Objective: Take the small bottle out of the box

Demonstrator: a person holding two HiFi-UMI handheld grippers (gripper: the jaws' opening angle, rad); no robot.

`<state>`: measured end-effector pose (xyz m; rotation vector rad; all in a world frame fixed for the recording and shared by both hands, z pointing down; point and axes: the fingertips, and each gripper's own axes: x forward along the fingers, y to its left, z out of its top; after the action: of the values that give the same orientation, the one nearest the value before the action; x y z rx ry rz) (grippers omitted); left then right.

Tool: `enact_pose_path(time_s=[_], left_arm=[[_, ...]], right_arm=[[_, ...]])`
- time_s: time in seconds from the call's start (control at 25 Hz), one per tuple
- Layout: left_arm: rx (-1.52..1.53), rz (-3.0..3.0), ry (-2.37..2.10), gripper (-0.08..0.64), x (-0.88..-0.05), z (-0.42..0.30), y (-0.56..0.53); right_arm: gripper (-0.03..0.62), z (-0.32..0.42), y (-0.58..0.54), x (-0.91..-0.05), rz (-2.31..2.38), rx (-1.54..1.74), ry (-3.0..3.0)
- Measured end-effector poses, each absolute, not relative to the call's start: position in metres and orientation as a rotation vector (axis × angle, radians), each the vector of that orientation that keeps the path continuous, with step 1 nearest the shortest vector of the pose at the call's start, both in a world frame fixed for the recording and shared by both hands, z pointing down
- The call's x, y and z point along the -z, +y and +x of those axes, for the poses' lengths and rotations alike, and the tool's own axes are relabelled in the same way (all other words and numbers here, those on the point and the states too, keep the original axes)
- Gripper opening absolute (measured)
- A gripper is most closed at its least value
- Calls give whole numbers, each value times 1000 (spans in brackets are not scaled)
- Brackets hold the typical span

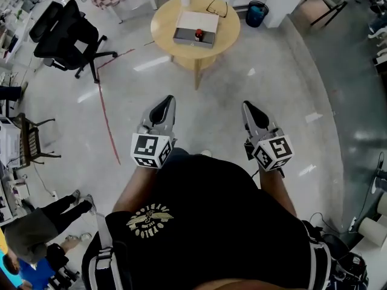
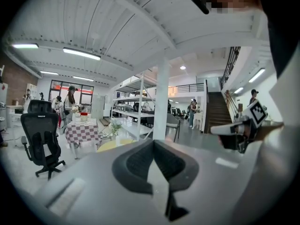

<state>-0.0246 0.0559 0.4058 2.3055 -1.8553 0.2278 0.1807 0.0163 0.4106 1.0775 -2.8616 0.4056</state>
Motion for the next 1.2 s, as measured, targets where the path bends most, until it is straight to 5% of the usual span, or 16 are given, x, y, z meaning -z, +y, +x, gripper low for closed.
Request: enact_pose_path(time_s=[1.2], left_arm=[[-278, 2434, -1675, 0, -416, -53, -19]], right_arm=[[9, 142, -35, -417, 1233, -394, -2784]])
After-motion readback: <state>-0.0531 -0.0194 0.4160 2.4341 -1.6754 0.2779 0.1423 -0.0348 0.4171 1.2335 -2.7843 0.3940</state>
